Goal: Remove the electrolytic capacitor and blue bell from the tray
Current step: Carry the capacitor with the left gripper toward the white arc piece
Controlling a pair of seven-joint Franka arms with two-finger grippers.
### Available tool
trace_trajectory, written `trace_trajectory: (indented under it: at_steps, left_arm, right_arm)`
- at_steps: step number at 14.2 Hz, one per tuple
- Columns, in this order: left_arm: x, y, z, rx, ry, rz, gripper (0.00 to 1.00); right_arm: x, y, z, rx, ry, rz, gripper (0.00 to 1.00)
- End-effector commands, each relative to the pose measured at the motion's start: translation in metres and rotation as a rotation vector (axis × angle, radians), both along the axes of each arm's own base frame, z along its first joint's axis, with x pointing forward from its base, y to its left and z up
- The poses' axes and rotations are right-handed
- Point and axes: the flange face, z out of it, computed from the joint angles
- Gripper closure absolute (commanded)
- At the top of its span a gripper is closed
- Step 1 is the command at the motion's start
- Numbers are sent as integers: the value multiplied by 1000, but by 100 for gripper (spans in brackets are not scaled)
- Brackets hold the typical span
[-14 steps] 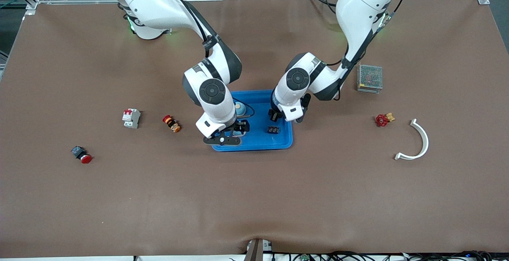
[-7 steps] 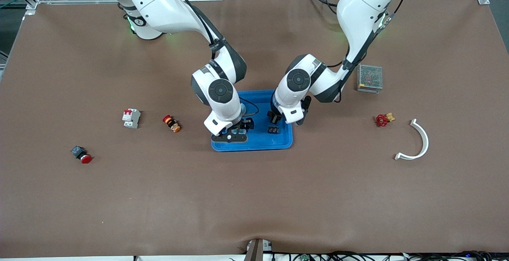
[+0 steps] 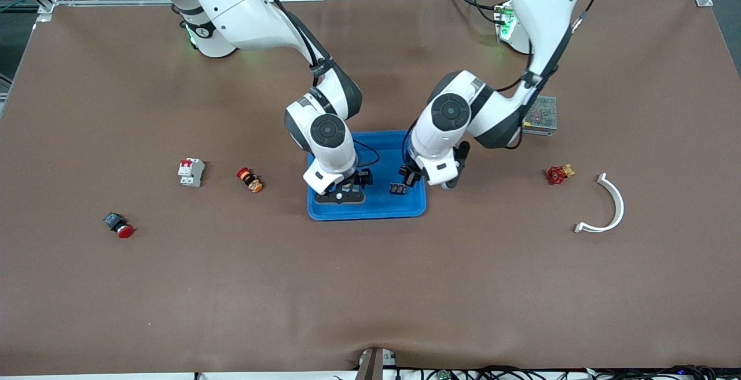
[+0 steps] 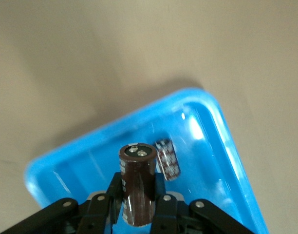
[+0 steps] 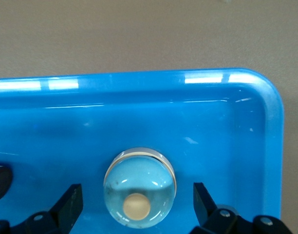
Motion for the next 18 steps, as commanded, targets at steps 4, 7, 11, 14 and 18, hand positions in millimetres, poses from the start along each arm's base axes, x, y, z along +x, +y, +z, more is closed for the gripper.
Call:
trace_trajectory:
  at_steps: [4,7,11,14,18]
  left_arm:
    - [8,78,24,127,138,-137,100]
    - [8,119,0,224,191,-166,100]
    - [2,189,-21,278,251,-157,100]
    - [-13,235,-30,316,285,-245,100]
    - [-13,298,-43,294,324,-288,100]
  right_arm:
    - [-3,0,-8,-10,-7,4,0]
    - [-4,-1,-12,-13,-4,9,0]
    - [-3,0,-17,-7,-12,9,0]
    - [-4,0,-18,-8,-11,10,0]
    - [-4,0,-18,-8,-11,12,16]
